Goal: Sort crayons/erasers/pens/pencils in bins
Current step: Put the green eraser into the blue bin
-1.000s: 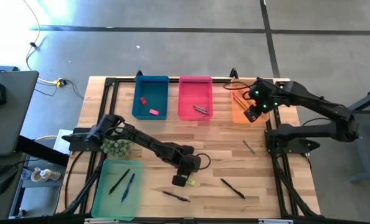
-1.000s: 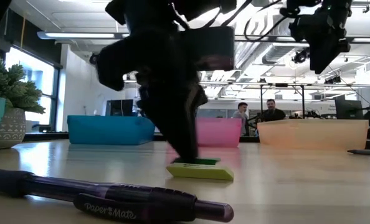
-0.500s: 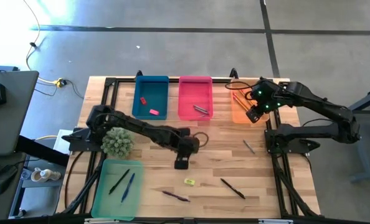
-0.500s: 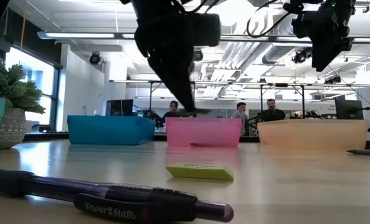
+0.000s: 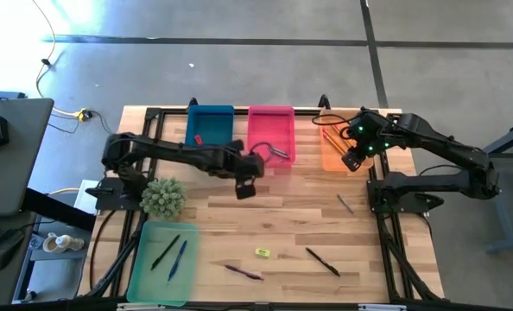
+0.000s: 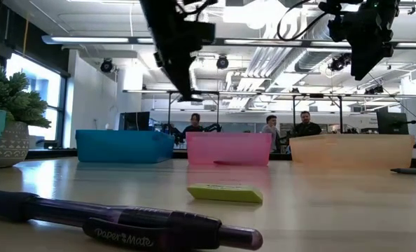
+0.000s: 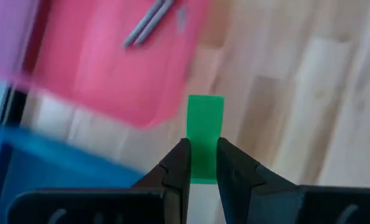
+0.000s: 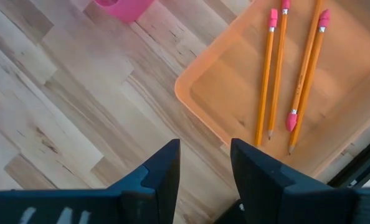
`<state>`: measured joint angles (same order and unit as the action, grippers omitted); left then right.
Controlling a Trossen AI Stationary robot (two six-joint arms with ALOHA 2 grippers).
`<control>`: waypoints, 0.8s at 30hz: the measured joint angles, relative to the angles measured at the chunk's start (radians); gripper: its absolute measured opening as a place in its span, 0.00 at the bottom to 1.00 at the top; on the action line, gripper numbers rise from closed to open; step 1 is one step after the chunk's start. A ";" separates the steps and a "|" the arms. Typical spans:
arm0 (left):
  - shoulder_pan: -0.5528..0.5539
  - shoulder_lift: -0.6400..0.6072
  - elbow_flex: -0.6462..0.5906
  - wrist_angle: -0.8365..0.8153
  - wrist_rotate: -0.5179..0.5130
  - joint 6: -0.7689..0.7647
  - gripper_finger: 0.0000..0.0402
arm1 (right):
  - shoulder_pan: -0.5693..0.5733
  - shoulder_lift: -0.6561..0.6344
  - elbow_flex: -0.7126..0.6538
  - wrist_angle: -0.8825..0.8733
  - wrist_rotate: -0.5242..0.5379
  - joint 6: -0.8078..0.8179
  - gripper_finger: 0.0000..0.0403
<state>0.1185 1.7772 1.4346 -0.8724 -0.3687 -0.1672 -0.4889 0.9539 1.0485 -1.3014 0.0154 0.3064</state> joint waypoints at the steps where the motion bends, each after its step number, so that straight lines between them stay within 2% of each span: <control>1: 0.013 -0.021 -0.023 -0.007 -0.005 -0.010 0.12 | 0.000 0.000 0.000 0.001 0.000 -0.001 0.33; 13: 0.182 -0.223 -0.299 0.030 -0.040 -0.176 0.12 | 0.000 0.000 0.000 0.032 0.007 -0.001 0.33; 24: 0.351 -0.238 -0.454 0.120 0.056 -0.188 0.12 | 0.001 0.000 0.000 0.034 -0.051 0.058 0.33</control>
<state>0.4692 1.5391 0.9804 -0.7520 -0.3129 -0.3553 -0.4878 0.9544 1.0485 -1.2671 -0.0353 0.3646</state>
